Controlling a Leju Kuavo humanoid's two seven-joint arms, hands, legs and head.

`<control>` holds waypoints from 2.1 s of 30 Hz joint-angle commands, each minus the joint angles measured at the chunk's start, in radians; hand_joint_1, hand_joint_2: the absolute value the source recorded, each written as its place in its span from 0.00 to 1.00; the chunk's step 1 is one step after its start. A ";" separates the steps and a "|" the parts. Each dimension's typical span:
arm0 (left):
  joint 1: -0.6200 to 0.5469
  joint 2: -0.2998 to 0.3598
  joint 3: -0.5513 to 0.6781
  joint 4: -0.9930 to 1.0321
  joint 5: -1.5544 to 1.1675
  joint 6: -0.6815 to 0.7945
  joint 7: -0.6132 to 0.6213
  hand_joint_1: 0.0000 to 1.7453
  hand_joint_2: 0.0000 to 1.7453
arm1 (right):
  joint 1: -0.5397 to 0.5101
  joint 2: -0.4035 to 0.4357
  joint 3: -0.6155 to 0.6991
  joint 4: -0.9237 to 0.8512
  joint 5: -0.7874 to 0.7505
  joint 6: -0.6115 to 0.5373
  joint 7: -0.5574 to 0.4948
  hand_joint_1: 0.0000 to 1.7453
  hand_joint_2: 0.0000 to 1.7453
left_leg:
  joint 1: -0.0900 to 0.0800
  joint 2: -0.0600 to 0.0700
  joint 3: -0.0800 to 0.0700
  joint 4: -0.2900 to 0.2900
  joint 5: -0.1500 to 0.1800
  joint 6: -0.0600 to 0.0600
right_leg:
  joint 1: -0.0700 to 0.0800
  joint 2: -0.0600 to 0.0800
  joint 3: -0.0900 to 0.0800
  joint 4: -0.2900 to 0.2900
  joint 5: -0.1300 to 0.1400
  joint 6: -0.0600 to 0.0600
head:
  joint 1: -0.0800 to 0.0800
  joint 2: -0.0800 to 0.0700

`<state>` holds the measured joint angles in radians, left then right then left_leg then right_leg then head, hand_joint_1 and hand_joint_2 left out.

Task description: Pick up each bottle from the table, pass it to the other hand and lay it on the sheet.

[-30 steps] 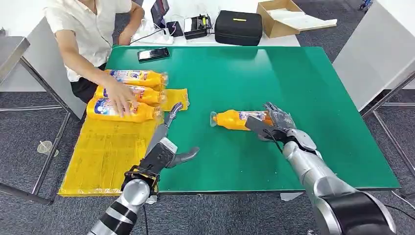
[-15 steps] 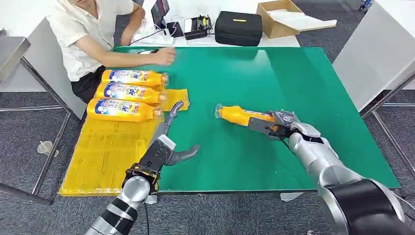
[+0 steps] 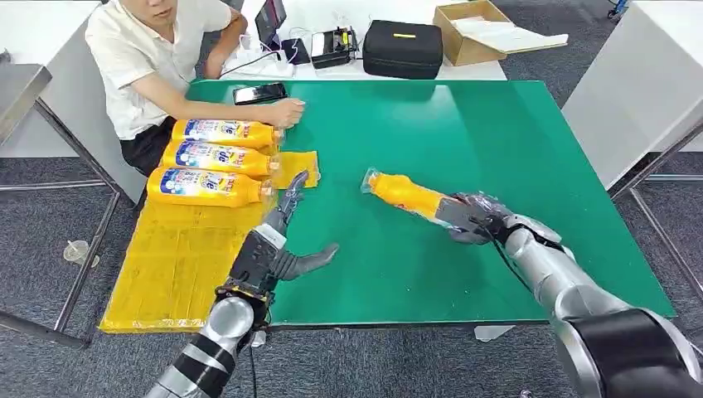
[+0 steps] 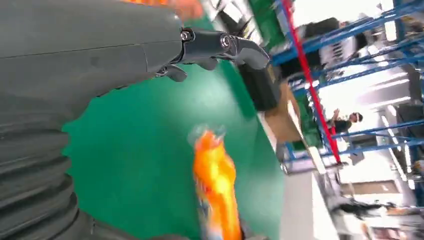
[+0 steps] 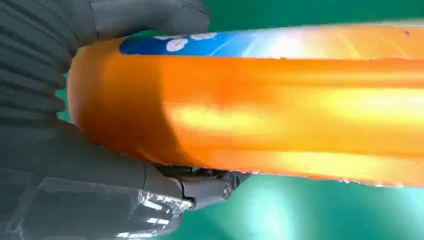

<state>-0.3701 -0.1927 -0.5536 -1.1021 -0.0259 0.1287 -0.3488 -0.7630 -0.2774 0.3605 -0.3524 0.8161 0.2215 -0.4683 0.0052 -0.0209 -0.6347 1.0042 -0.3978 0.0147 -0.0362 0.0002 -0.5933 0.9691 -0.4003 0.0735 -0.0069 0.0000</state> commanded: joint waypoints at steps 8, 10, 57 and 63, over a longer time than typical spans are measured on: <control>0.028 -0.004 0.031 0.006 0.140 -0.059 0.046 0.00 1.00 | 0.068 0.068 -0.056 -0.087 -0.072 -0.076 -0.035 1.00 1.00 | 0.001 0.003 0.001 0.000 -0.002 0.000 | 0.001 0.001 0.001 0.000 -0.001 -0.003 | 0.000 0.000; 0.028 -0.004 0.031 0.006 0.140 -0.059 0.046 0.00 1.00 | 0.068 0.068 -0.056 -0.087 -0.072 -0.076 -0.035 1.00 1.00 | 0.001 0.003 0.001 0.001 -0.002 -0.001 | 0.002 0.001 0.001 0.000 -0.001 -0.004 | 0.000 0.000; -0.026 -0.022 0.004 -0.089 0.530 0.057 -0.017 0.00 1.00 | 0.399 0.383 0.358 -0.653 -0.305 -0.785 -0.174 1.00 1.00 | 0.004 0.002 -0.004 0.000 -0.002 -0.002 | 0.004 0.001 -0.005 0.001 -0.002 -0.004 | 0.000 0.000; 0.010 -0.007 -0.014 -0.128 0.493 0.022 -0.024 0.00 1.00 | 0.399 0.379 0.317 -0.642 -0.330 -0.765 -0.167 1.00 1.00 | 0.004 0.002 -0.003 -0.001 -0.001 -0.001 | 0.004 0.000 -0.005 0.000 -0.002 -0.004 | 0.000 0.000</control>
<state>-0.3528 -0.2243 -0.5226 -1.1863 0.5017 0.1816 -0.3666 -0.3375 0.1125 0.6508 -1.0605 0.5005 -0.5688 -0.6405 0.0088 -0.0202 -0.6409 1.0036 -0.3980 0.0133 -0.0335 0.0004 -0.6010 0.9694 -0.4014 0.0717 -0.0065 0.0000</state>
